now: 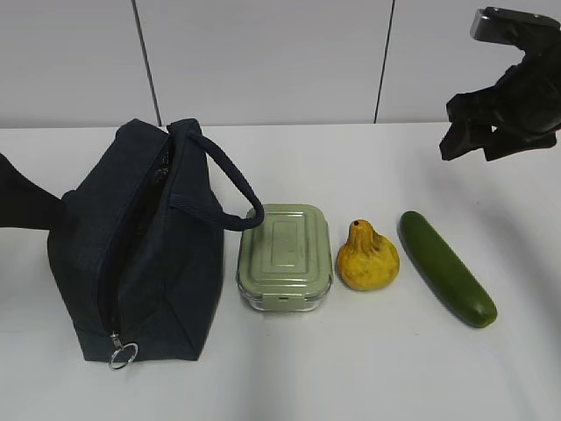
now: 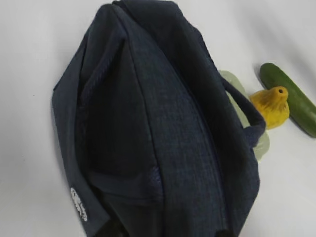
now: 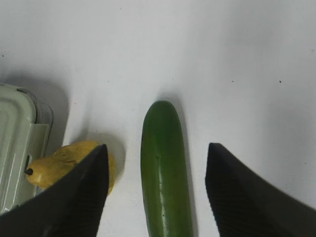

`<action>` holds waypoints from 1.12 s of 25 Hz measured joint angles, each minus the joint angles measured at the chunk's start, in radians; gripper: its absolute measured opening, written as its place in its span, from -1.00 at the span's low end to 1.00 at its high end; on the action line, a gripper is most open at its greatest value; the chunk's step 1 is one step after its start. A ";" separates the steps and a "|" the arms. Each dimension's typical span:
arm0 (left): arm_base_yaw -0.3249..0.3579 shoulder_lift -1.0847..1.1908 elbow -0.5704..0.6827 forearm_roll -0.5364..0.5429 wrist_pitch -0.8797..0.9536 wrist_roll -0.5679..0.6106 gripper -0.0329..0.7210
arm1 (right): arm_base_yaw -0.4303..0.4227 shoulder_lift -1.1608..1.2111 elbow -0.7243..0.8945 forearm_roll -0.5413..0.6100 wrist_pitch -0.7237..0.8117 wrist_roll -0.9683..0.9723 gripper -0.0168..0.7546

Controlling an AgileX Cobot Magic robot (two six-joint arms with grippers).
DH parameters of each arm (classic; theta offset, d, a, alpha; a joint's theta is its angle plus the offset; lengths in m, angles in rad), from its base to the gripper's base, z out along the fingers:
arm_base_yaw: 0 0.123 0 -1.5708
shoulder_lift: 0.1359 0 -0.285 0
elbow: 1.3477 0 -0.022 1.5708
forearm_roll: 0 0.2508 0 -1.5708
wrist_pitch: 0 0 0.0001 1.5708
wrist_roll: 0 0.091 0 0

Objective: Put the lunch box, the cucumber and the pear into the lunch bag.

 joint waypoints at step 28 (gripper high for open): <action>-0.070 0.132 -0.003 -0.008 -0.060 0.021 -0.90 | 0.065 0.268 -0.174 -0.063 0.117 0.013 0.28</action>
